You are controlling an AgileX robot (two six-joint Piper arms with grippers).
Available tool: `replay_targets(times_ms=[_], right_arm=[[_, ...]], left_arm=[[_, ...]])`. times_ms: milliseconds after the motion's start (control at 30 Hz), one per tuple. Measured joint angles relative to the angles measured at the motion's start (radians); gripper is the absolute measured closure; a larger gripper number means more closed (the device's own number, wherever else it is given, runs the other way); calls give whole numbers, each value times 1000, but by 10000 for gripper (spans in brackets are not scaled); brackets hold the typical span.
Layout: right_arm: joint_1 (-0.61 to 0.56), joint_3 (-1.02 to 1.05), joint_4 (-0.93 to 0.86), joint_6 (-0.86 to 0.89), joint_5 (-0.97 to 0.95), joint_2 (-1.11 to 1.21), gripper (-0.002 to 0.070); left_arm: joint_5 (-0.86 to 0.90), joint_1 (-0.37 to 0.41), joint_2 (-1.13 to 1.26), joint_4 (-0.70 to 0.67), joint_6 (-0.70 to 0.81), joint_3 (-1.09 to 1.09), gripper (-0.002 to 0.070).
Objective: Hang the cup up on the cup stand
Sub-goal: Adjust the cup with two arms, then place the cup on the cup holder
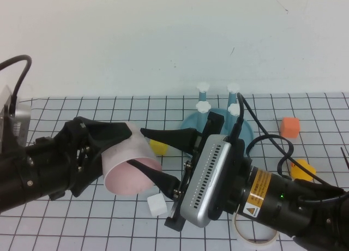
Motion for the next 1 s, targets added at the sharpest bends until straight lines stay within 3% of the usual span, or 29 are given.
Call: replay_targets(times_ms=[767,900,1000], right_arm=[[0,93,200,14,-65,-30,318],[0,124,194,196,21,-133,396],[0,132,80,333,239,-242,542]], left_arm=[[-123,0,0,6,118,-86,102],[-226,0,2,6,220,-176,102],[-271,0,21,4,329,-262,102]])
